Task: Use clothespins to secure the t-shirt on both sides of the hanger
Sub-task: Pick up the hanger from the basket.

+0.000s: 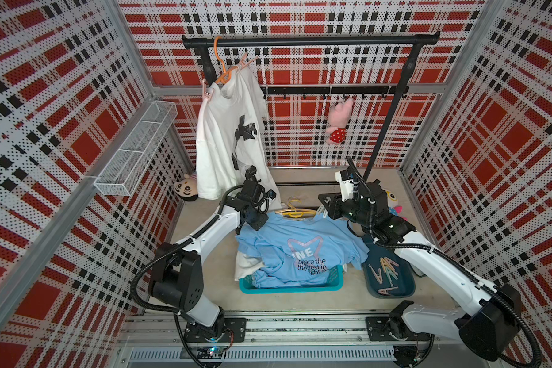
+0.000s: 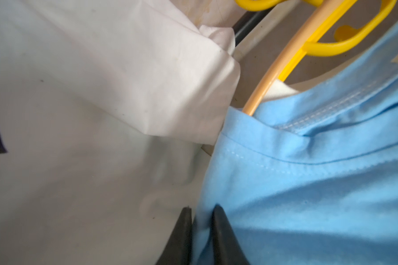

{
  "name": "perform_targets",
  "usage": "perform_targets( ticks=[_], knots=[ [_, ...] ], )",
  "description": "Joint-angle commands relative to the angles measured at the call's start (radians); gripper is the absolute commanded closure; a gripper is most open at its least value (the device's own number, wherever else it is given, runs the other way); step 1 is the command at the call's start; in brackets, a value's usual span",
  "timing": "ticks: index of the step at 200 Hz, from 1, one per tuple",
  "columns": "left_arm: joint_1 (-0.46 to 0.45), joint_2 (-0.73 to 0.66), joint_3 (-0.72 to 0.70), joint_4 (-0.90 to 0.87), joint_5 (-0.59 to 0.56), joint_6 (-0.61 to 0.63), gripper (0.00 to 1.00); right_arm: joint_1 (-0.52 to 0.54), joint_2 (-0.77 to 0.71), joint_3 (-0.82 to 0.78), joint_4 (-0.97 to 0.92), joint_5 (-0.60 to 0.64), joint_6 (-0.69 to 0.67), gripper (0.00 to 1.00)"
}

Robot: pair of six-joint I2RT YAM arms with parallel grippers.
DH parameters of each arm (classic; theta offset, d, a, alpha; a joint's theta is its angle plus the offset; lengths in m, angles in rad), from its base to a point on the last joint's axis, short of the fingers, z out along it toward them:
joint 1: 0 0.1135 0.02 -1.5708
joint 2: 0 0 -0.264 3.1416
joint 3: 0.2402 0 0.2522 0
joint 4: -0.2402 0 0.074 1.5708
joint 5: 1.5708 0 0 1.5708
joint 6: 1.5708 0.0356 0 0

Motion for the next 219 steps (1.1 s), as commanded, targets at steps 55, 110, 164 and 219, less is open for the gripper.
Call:
perform_targets(
  ticks=[55, 110, 164, 219],
  knots=[
    [-0.018, -0.086, -0.041, -0.032, -0.033, 0.036, 1.00, -0.001, -0.017, 0.036, 0.022, -0.018, -0.032, 1.00],
    [-0.055, -0.209, -0.046, 0.030, -0.170, 0.071, 1.00, 0.001, -0.028, 0.092, 0.026, 0.009, -0.041, 1.00],
    [-0.143, -0.428, -0.123, 0.127, -0.178, 0.206, 1.00, 0.012, -0.067, 0.117, 0.060, 0.016, -0.072, 1.00],
    [-0.245, -0.617, -0.214, 0.315, -0.100, 0.360, 1.00, 0.013, -0.085, 0.230, 0.023, 0.010, -0.218, 1.00]
  ],
)
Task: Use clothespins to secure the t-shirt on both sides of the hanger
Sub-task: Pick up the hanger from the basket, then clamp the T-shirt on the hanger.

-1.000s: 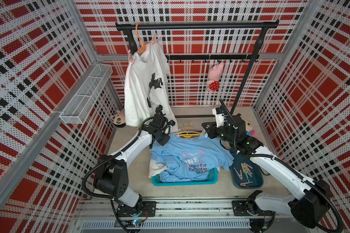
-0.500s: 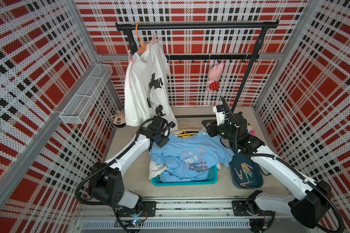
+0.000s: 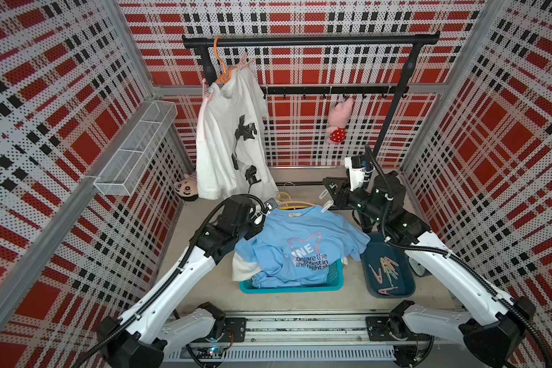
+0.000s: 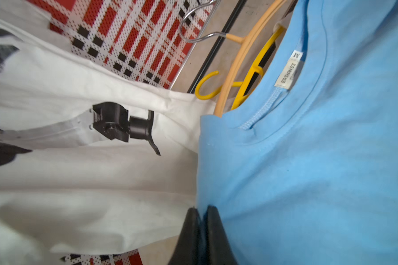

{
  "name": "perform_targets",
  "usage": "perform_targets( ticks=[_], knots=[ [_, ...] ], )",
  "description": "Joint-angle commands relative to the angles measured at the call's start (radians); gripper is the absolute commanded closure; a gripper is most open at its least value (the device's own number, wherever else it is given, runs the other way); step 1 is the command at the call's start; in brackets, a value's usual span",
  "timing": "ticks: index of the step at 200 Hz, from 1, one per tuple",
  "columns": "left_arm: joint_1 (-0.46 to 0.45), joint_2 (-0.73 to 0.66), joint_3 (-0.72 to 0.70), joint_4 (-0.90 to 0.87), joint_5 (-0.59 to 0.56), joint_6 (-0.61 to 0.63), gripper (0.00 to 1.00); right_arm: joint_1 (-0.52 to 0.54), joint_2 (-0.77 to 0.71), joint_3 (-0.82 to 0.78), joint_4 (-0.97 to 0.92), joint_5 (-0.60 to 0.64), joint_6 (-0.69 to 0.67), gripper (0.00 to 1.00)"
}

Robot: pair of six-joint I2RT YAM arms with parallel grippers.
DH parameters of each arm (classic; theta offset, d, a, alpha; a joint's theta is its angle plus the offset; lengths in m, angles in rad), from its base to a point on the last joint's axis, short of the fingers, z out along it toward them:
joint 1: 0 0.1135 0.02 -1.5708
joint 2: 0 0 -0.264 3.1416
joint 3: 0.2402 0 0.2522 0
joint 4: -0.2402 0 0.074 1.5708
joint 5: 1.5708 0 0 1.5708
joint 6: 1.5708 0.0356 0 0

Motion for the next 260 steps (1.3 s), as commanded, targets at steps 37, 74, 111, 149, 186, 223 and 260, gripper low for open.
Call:
perform_targets(
  ticks=[37, 74, 111, 149, 186, 223, 260],
  knots=[
    [-0.077, -0.053, 0.002, 0.226, 0.056, 0.112, 1.00, 0.007, 0.037, 0.197, -0.041, -0.077, -0.139, 1.00],
    [-0.134, -0.081, -0.057, 0.372, 0.131, 0.133, 1.00, 0.006, 0.159, 0.351, -0.179, -0.268, -0.171, 1.00],
    [-0.173, -0.129, -0.142, 0.505, 0.200, 0.200, 1.00, 0.034, 0.293, 0.522, -0.377, -0.351, -0.228, 1.00],
    [-0.195, -0.136, -0.164, 0.561, 0.195, 0.288, 1.00, 0.082, 0.384, 0.629, -0.556, -0.321, -0.292, 1.00],
    [-0.206, -0.143, -0.180, 0.583, 0.174, 0.324, 1.00, 0.104, 0.360, 0.555, -0.512, -0.344, -0.287, 1.00],
    [-0.216, -0.157, -0.191, 0.595, 0.156, 0.343, 1.00, 0.106, 0.342, 0.528, -0.512, -0.393, -0.290, 1.00],
    [-0.216, -0.155, -0.189, 0.596, 0.156, 0.350, 1.00, 0.115, 0.342, 0.524, -0.527, -0.398, -0.290, 1.00]
  ],
)
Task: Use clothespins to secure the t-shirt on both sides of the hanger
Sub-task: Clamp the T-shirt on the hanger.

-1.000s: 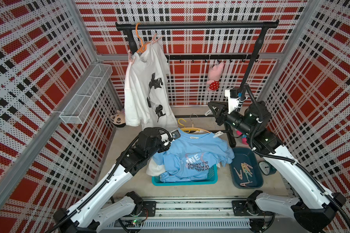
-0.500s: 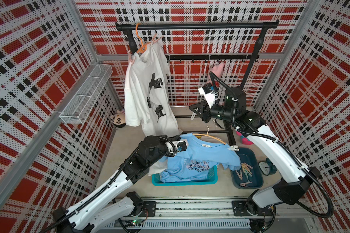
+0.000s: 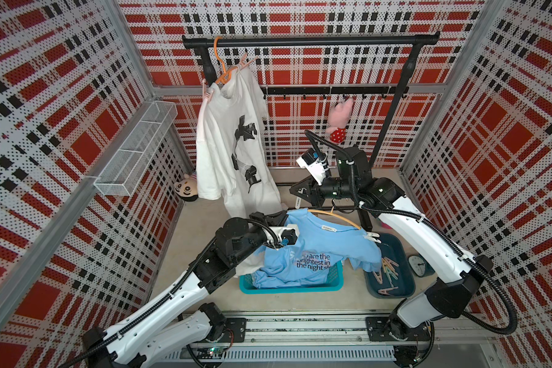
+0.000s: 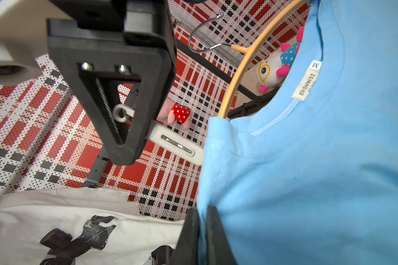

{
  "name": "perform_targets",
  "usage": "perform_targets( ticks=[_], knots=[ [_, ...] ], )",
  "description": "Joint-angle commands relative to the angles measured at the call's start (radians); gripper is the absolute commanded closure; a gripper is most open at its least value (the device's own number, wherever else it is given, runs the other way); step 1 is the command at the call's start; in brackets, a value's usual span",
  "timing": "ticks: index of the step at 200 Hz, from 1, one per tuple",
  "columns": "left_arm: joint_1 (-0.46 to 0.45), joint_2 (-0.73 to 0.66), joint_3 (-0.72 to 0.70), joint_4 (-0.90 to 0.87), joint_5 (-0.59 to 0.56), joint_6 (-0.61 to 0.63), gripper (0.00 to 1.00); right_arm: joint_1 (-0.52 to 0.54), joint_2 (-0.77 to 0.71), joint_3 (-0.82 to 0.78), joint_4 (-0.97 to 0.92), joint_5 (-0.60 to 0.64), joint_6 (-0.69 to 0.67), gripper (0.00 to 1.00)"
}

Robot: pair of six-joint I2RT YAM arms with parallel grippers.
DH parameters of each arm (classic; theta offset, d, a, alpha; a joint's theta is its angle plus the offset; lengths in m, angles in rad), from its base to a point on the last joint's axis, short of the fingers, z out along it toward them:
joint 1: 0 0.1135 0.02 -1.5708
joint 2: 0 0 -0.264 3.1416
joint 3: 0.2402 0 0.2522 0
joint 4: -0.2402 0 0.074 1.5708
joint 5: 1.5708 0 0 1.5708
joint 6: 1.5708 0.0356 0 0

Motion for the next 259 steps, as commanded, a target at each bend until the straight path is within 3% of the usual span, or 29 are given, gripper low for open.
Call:
perform_targets(
  ticks=[1, 141, 259],
  knots=[
    [-0.005, -0.023, 0.003, 0.091, 0.002, 0.004, 1.00, 0.013, -0.040, 0.000, -0.017, -0.034, -0.023, 1.00],
    [-0.005, 0.005, 0.034, 0.053, 0.025, -0.014, 1.00, 0.022, -0.074, -0.026, 0.049, -0.081, -0.022, 1.00],
    [-0.005, 0.010, 0.057, 0.031, 0.051, -0.037, 1.00, 0.051, -0.069, -0.144, 0.035, -0.045, -0.173, 1.00]
  ],
)
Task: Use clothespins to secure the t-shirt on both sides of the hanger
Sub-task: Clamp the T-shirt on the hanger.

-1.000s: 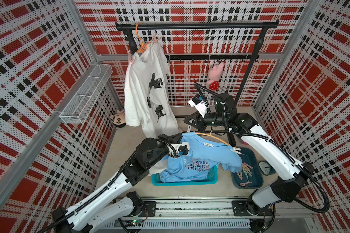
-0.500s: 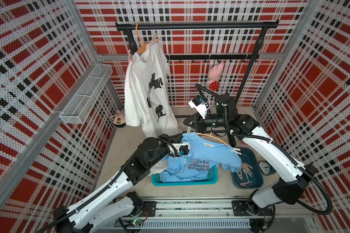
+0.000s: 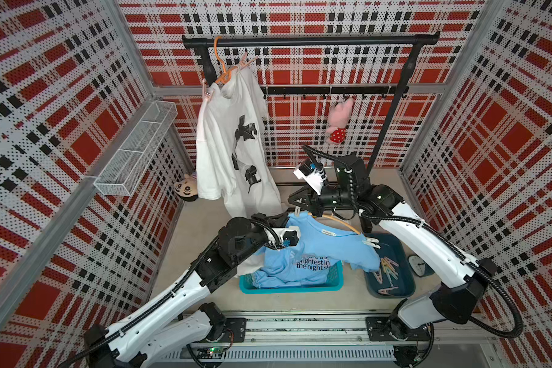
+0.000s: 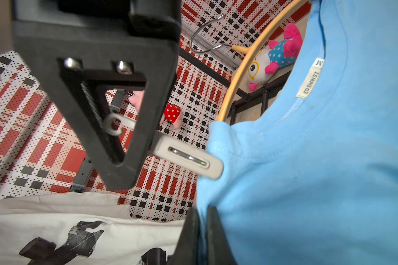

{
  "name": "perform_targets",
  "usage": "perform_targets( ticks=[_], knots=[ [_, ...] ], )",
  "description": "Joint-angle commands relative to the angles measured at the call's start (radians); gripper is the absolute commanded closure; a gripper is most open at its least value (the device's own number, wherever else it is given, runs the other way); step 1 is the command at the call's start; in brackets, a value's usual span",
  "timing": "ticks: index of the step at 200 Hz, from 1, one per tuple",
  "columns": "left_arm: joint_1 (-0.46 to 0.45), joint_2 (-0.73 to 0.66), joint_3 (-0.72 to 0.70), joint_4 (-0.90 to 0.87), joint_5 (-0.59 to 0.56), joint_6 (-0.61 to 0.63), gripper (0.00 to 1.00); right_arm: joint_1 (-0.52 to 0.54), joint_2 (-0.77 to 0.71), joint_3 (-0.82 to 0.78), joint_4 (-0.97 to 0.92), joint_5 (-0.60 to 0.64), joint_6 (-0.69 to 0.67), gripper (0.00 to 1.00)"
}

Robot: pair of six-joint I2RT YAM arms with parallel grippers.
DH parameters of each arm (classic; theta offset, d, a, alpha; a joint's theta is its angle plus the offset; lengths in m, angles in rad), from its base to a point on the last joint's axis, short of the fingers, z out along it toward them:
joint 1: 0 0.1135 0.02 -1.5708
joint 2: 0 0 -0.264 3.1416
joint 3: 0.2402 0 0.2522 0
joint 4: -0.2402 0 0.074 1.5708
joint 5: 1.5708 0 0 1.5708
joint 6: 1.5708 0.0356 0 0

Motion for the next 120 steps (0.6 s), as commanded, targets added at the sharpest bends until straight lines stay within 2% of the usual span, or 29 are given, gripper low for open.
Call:
perform_targets(
  ticks=[1, 55, 83, 120],
  knots=[
    [-0.004, -0.008, 0.056, 0.074, 0.030, -0.032, 1.00, 0.017, -0.023, -0.024, -0.011, -0.009, -0.072, 1.00],
    [0.000, -0.009, 0.051, 0.079, 0.027, -0.043, 1.00, 0.020, -0.065, -0.138, 0.045, -0.039, -0.108, 1.00],
    [0.019, -0.022, 0.062, 0.085, 0.084, -0.091, 1.00, 0.021, -0.108, -0.216, 0.109, -0.038, -0.121, 1.00],
    [0.032, -0.025, 0.065, 0.088, 0.105, -0.114, 1.00, 0.024, -0.166, -0.313, 0.188, -0.052, -0.155, 1.00]
  ],
)
